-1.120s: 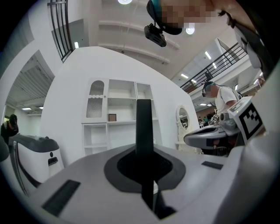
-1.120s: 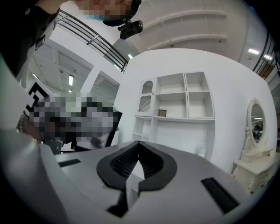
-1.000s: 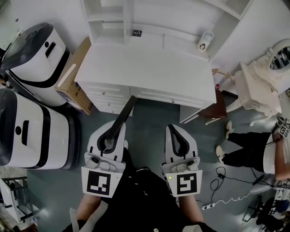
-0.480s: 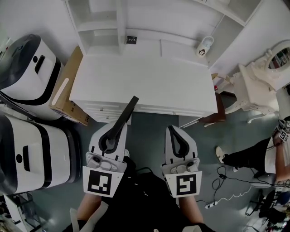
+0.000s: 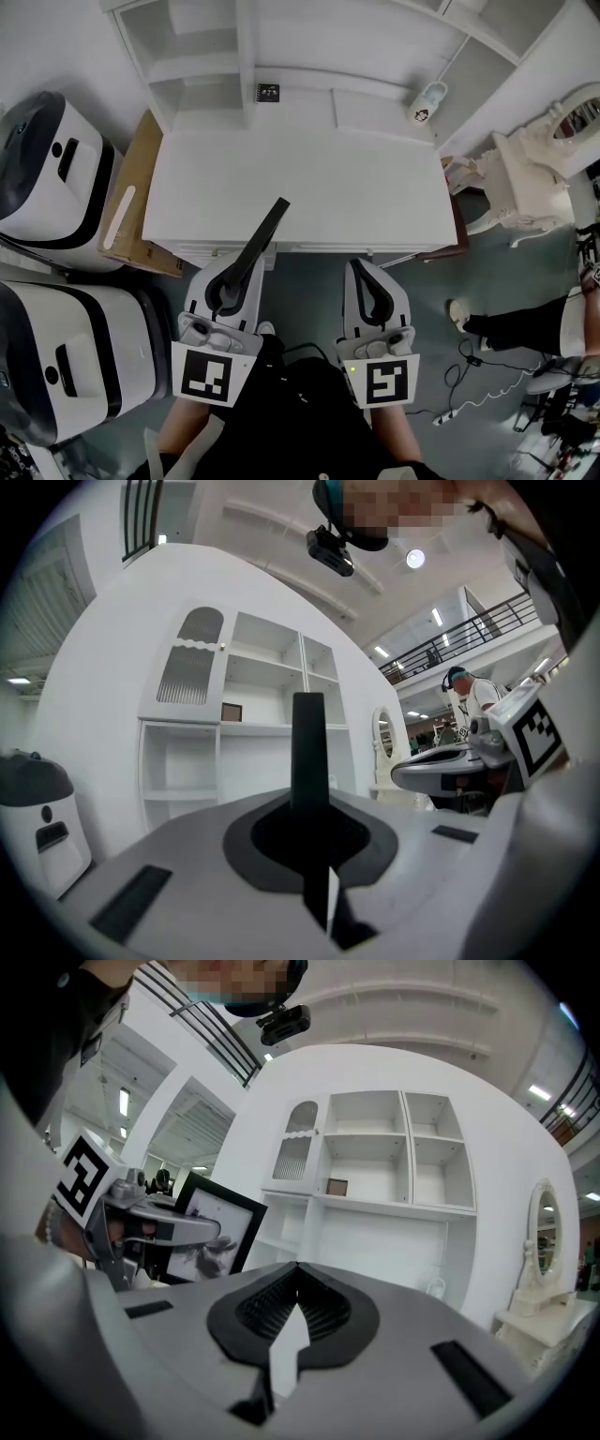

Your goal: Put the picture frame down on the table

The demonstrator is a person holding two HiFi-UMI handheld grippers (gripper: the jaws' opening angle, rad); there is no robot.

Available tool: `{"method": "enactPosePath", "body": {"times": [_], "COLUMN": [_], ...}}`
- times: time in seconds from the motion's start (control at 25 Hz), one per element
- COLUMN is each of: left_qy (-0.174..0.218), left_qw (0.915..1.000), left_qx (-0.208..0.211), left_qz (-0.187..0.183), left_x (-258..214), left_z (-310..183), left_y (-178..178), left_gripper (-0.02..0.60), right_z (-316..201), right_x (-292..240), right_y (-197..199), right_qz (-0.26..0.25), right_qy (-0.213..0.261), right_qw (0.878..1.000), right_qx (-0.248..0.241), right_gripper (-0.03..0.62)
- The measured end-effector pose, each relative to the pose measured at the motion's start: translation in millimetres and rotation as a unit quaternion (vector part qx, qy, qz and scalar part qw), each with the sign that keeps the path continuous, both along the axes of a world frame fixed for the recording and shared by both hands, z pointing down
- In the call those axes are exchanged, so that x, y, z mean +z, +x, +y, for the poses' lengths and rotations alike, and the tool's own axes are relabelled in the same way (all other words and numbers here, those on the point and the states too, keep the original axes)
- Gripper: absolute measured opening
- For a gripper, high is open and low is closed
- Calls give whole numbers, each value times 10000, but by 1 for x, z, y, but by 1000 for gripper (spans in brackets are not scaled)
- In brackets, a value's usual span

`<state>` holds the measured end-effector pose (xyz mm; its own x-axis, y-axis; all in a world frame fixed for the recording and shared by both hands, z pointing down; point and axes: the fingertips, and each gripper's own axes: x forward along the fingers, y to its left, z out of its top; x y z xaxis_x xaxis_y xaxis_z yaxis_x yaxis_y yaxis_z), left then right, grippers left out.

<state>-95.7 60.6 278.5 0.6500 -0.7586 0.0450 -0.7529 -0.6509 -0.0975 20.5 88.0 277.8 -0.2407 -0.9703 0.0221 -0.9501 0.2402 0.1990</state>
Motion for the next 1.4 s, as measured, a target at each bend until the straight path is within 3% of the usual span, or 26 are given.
{"method": "enactPosePath", "body": {"times": [0.56, 0.88, 1.4], "left_qy": [-99, -197, -270], "left_qw": [9998, 9997, 9996], "left_qx": [161, 172, 82], "left_qz": [-19, -25, -53], "left_x": [10, 16, 17], "left_z": [-42, -56, -101], "left_y": [-21, -10, 28], "left_gripper": [12, 12, 12], "right_z": [-41, -52, -110], "right_x": [8, 19, 26], "right_y": [-22, -12, 3], "right_qz": [-38, -50, -382], "right_qy": [-55, -225, -263], "right_qw": [9998, 9996, 9978], "right_qx": [172, 179, -471], "right_gripper": [2, 2, 2]}}
